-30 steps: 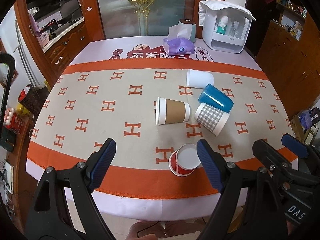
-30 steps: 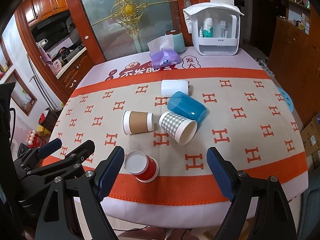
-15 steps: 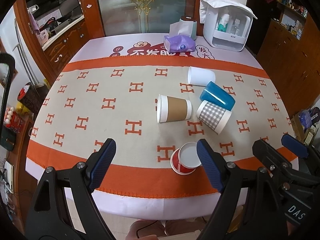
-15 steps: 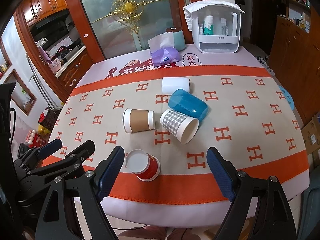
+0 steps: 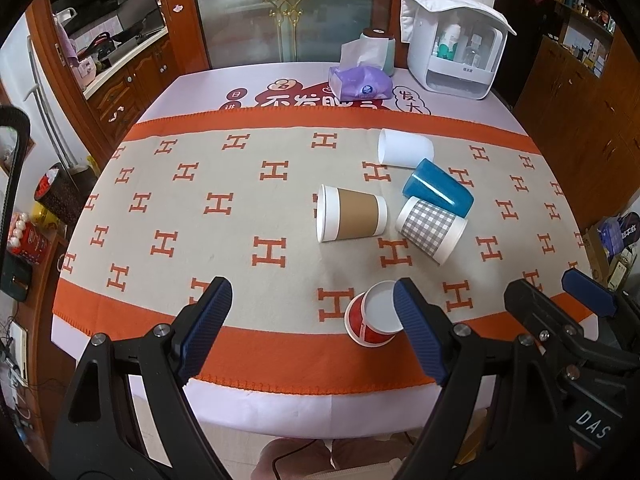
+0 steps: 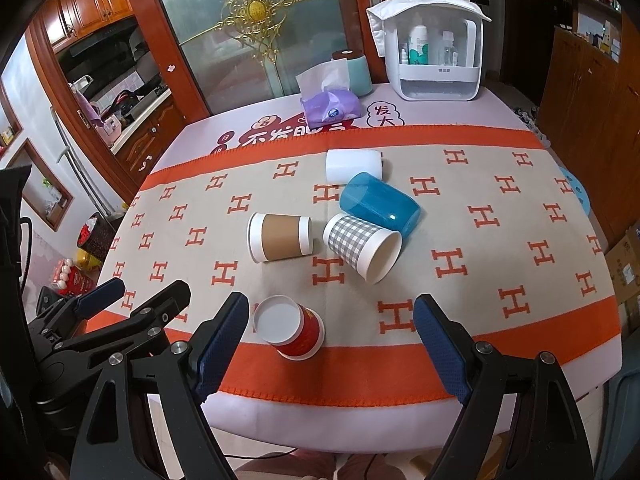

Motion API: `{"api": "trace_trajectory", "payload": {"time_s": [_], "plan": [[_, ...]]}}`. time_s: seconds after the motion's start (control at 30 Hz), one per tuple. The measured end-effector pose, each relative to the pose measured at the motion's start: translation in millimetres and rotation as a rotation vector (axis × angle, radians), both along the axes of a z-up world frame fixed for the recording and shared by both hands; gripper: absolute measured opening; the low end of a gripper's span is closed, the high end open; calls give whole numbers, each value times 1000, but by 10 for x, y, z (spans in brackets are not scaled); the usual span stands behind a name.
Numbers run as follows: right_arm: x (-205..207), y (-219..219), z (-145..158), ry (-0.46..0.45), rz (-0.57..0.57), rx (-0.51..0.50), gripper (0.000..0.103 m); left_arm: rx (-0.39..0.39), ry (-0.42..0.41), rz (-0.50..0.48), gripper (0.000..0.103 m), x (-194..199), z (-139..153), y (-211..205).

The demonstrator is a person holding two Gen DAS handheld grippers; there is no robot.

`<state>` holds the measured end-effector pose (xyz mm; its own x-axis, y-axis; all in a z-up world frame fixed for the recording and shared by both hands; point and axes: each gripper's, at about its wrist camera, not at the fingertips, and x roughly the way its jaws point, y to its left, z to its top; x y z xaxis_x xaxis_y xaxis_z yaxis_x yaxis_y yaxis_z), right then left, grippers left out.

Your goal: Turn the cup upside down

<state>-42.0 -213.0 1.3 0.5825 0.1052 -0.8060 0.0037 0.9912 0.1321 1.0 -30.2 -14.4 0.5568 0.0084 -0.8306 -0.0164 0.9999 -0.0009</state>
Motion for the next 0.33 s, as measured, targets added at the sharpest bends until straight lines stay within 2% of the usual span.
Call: {"api": "trace_trajectory", "payload": {"time_s": [0.33], "plan": [[-39,97,-97,13,3,10,86,-3,14,1,81,-8,-76,119]]}}
